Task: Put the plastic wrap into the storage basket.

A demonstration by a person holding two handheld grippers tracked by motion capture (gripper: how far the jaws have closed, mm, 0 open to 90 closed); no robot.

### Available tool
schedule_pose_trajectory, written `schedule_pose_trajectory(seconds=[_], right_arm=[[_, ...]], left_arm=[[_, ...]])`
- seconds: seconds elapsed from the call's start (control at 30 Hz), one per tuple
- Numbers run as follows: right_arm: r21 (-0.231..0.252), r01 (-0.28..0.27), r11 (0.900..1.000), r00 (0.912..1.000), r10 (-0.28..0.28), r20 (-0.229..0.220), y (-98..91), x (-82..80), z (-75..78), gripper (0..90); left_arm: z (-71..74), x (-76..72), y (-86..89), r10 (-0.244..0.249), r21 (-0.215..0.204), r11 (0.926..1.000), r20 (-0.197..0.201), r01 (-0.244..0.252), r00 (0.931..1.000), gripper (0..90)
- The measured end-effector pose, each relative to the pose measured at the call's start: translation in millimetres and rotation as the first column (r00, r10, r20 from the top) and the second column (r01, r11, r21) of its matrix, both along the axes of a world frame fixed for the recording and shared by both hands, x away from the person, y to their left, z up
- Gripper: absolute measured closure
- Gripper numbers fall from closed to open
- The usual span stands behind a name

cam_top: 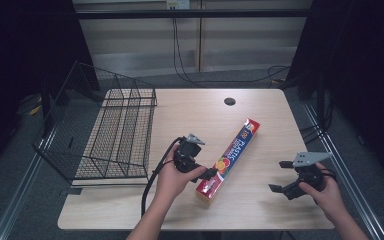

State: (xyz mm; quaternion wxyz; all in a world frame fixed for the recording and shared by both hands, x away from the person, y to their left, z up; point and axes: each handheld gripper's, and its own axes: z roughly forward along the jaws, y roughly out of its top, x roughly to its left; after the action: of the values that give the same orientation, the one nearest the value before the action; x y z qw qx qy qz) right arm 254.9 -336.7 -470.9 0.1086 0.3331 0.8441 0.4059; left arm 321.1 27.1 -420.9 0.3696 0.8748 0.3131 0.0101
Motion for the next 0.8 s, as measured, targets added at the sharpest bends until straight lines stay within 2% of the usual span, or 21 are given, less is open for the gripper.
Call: schedule_pose_trajectory(seconds=[0.17, 0.23, 0.3, 0.4, 0.47, 0.5, 0.57, 0.67, 0.8], right_arm=[[-0.010, -0.022, 0.9997, 0.9998, 0.022, 0.001, 1.1, 0.3, -1.6, 2.2], [-0.016, -0.020, 0.9997, 0.9998, 0.020, 0.002, 0.5, 0.7, -2.1, 2.2], [-0.011, -0.014, 0.9998, 0.9999, 0.014, -0.003, 0.3, 0.8, -2.1, 2.2], [-0.008, -0.015, 0.9999, 0.9999, 0.015, -0.005, -0.8, 1.1, -2.4, 2.2], [-0.010, -0.012, 0.9999, 0.9999, 0.012, 0.004, -1.3, 1.1, -2.6, 2.2], [-0.008, -0.013, 0.9999, 0.9999, 0.013, 0.006, -1.6, 1.1, -2.5, 2.2], [-0.006, -0.008, 0.9999, 0.9999, 0.009, 0.006, -2.1, 1.1, -2.4, 2.2], [-0.005, -0.003, 1.0000, 1.0000, 0.003, 0.008, -2.9, 1.0, -2.2, 2.2], [-0.002, 0.004, 1.0000, 0.9999, -0.004, 0.011, -4.1, 0.9, -1.9, 2.2]], left_arm=[[2.6, 4.0, -13.3, -0.011, 0.008, 0.9999, -0.003, 0.011, 0.9999, 2.8], [3.3, 4.8, -17.5, -0.012, 0.002, 0.9999, -0.006, 0.012, 0.9999, 2.7], [4.3, 7.9, -20.8, -0.023, 0.019, 0.9996, 0.002, 0.023, 0.9997, 2.7], [3.3, 11.2, -24.6, -0.028, 0.024, 0.9993, -0.006, 0.028, 0.9996, 2.5], [2.0, 12.8, -28.2, -0.015, 0.014, 0.9998, -0.013, 0.015, 0.9998, 1.8], [1.9, 14.5, -29.7, -0.020, 0.025, 0.9995, -0.012, 0.021, 0.9997, 1.8], [1.6, 17.0, -33.6, -0.010, 0.023, 0.9997, -0.019, 0.011, 0.9998, 1.6], [1.2, 19.4, -38.7, -0.016, 0.029, 0.9994, -0.014, 0.017, 0.9998, 1.6], [-0.8, 22.8, -46.0, -0.021, 0.025, 0.9995, -0.029, 0.021, 0.9994, 1.6]])
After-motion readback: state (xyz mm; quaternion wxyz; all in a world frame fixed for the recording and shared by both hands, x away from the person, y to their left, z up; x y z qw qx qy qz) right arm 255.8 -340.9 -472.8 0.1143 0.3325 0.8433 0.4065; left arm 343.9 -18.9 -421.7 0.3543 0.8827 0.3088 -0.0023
